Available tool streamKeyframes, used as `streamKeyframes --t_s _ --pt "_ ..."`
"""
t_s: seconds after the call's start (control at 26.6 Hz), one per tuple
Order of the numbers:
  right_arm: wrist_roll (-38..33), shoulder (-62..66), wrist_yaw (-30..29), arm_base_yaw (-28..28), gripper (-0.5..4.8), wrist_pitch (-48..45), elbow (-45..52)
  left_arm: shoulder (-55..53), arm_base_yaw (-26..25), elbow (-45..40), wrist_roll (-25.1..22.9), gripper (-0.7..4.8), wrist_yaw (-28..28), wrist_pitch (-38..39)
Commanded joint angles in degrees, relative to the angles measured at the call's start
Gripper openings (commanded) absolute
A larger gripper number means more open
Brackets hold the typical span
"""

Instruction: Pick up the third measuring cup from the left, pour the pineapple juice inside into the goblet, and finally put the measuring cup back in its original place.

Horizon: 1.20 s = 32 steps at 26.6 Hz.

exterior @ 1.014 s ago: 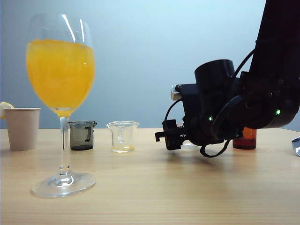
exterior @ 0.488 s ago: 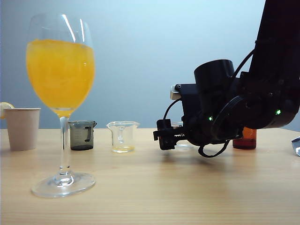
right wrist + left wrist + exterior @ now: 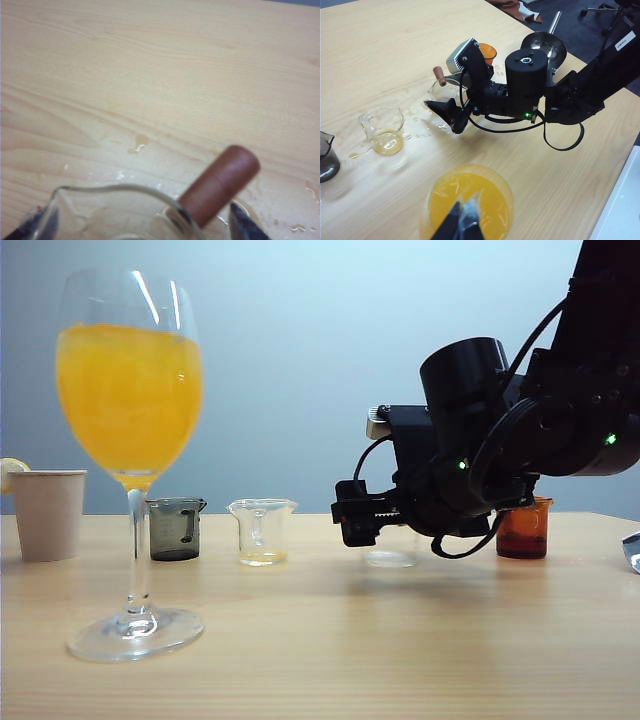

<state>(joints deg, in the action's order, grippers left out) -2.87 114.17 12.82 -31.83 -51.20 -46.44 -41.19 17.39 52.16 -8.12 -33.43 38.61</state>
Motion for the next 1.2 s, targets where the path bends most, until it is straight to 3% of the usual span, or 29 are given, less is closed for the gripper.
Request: streamKeyframes --t_s 0.04,0.41,0.75,1.01,1.09,1.13,1.2 --pt "-0.5 -0.2 -0.1 0.0 4.45 0.3 -0.1 0.1 -0.1 0.3 0.0 -0.05 -0.3 -0.5" --pt "-0.5 -2.1 -1.2 0.0 4.45 5.0 0.0 0.1 -0.1 0.3 0.0 -0.05 -0.3 -0.6" --pt "-0.6 -7.6 -2.7 0.0 4.45 18.9 0.0 0.1 -0.1 0.3 0.0 -0.05 -0.3 -0.6" --pt "-1.7 -16.3 -2.9 0.0 4.27 35.6 0.0 0.1 -0.1 0.3 1.2 -0.05 0.3 -0.6" --pt "-1.7 -20.4 -4.1 0.0 3.43 41.3 0.0 0.1 -0.1 0.3 3.1 -0.05 2.8 -0.6" --pt "-1.7 -21.9 -4.2 0.0 2.63 43.4 0.0 0.1 -0.1 0.3 3.5 -0.05 3.7 -0.6" --pt "-1.7 -25.6 -5.5 0.0 0.09 47.8 0.0 0.3 -0.1 0.3 4.2 -0.05 5.5 -0.9"
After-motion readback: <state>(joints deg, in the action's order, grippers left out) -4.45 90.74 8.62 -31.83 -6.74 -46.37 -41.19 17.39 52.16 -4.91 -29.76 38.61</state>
